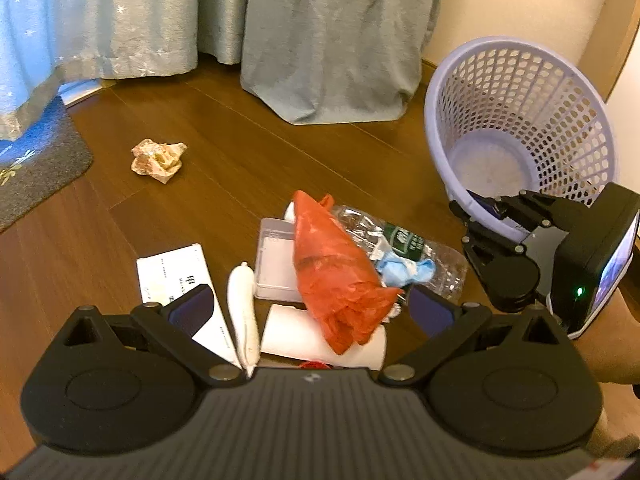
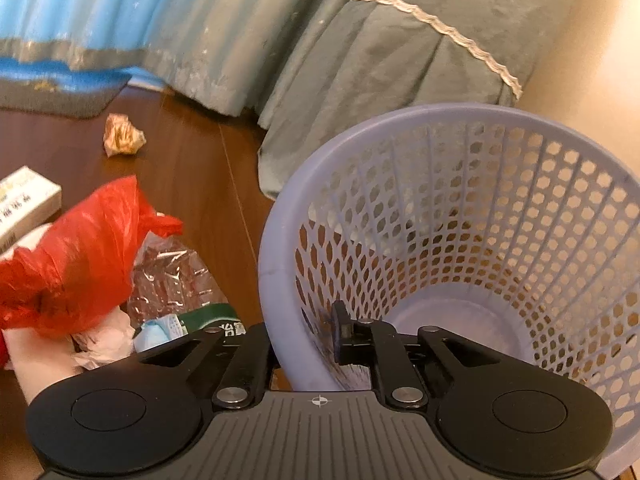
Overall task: Collect trash
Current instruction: 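Bring the left tool down to the pile while the right tool holds the basket rim, then grasp the red bottle cap with the left tool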
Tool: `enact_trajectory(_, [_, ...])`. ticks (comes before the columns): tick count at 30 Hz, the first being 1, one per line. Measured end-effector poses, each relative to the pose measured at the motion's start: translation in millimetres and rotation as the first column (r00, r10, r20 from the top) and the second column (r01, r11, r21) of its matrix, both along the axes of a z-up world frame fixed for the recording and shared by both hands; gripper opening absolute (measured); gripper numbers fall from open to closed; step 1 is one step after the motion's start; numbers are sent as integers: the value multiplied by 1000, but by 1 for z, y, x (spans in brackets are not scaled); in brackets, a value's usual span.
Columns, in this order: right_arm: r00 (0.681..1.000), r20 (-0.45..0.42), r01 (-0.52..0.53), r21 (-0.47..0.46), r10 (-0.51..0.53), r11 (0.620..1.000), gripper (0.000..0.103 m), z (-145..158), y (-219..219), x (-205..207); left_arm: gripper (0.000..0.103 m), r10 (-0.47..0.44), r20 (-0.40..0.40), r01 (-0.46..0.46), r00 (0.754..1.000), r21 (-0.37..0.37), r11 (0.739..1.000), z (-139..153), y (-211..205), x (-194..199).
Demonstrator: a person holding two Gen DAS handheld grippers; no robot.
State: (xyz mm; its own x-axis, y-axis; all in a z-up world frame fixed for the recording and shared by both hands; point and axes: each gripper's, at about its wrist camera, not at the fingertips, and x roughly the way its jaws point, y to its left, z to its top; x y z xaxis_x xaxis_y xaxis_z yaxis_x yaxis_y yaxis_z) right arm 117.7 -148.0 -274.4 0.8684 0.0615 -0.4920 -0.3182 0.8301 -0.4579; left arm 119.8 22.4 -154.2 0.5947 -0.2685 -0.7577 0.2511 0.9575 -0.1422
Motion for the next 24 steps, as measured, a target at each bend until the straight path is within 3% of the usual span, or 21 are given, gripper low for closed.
enact_trajectory(7, [1000,-12,-18,-56,17,998,8,-11,3,1,94,22,-8,-22,1000,-26,999,-8,2,5])
enact_trajectory(14, [1000,-17,-24,-70,23,997,8,-13,3,1,85,-70,-30,72,997,68,995,-38,-8,-17])
enact_trajectory(16, [1000,-18,-23,-69,21,997,8,-13,2,2,79,-82,-57,87,995,83,993,-51,-10,-19])
enact_trajectory(18, [1000,-20,-16,-71,15,997,8,-13,3,2,67,-94,-83,101,992,87,991,-61,-11,-19])
enact_trajectory(24, [999,-30,-27,-87,24,996,10,-16,6,0,50,-126,-132,143,983,130,981,-83,-16,-15])
